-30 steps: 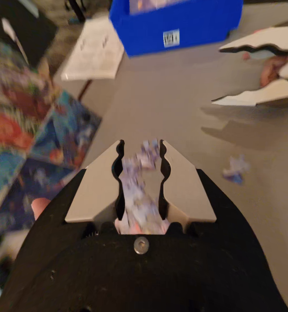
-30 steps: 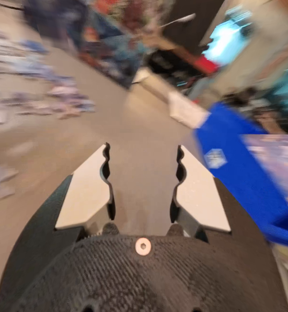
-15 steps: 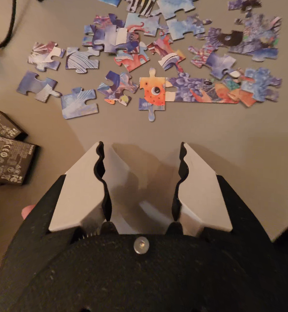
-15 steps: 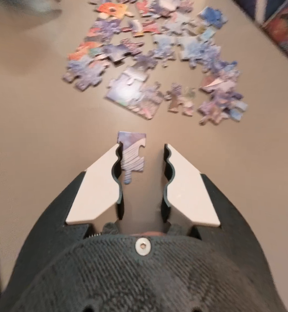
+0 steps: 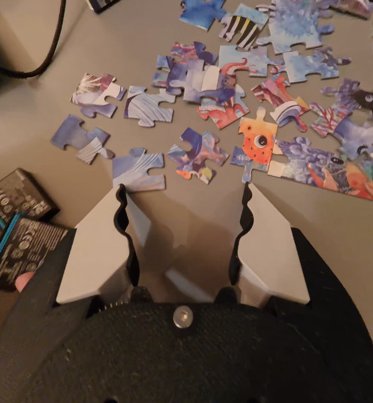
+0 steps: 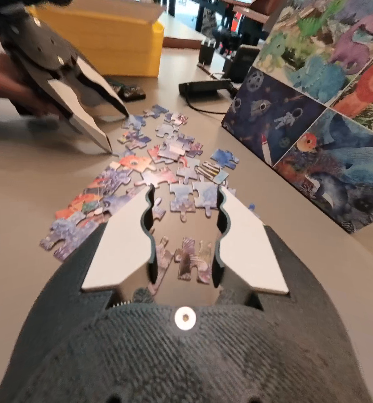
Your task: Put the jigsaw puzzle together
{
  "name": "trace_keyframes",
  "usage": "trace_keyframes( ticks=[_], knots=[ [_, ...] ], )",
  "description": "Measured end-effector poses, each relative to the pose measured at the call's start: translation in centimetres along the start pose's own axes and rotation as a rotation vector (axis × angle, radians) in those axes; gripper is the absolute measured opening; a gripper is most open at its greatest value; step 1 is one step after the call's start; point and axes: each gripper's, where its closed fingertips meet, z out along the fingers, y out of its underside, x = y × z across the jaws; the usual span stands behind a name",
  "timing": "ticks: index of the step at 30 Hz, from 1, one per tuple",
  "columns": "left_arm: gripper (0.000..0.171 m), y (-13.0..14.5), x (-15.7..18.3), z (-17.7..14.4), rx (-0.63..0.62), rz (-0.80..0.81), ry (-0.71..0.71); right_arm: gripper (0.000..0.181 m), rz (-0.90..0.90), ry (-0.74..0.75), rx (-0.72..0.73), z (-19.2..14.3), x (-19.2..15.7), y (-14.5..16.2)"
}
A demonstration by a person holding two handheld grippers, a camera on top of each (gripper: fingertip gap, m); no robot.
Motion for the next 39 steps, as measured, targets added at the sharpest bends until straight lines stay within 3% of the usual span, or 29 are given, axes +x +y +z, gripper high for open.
trace_keyframes(
  ticks=[6,9,12,16,22,26,29,33,35,38,39],
  knots=[
    [0.124,-3.6,2.4,3.6,0.009,0.048,0.065,0.054,0.142,-0.035,0.107,-0.2,1.0,0.1],
    [0.099,-5.2,4.2,4.3,0.017,0.082,0.106,0.051,0.131,0.001,0.138,-1.2,1.3,0.0],
    [0.092,-5.4,5.0,3.4,0.021,0.1,0.108,0.054,0.122,-0.023,0.131,-1.7,0.7,0.2],
    [0.088,-4.1,4.1,0.6,0.049,0.137,0.017,0.081,0.059,-0.288,-0.039,-0.9,-5.6,2.0],
    [0.071,-1.2,2.2,-1.2,0.044,0.002,-0.02,0.087,-0.086,-0.464,-0.199,0.6,-13.0,3.3],
    [0.072,-0.9,2.1,-1.7,0.052,-0.043,-0.026,0.077,-0.09,-0.357,-0.293,1.8,-11.8,4.6],
    [0.093,-1.9,-1.4,-3.5,0.103,-0.035,-0.257,0.078,-0.034,-0.266,-0.325,2.4,-9.9,5.0],
    [0.096,-4.5,-7.2,-9.8,0.239,-0.001,-0.558,0.077,-0.008,-0.046,-0.326,2.8,-5.4,5.3],
    [0.083,-4.9,-10.0,-13.8,0.305,-0.026,-0.675,0.067,-0.037,0.074,-0.314,2.5,-3.2,5.2],
    [0.064,-3.9,-12.2,-17.3,0.324,-0.032,-0.695,0.06,-0.065,0.143,-0.175,1.7,-2.1,2.9],
    [0.077,-2.7,-12.9,-17.4,0.272,-0.041,-0.693,0.057,-0.056,0.153,-0.114,1.4,-2.0,1.8]
  ],
)
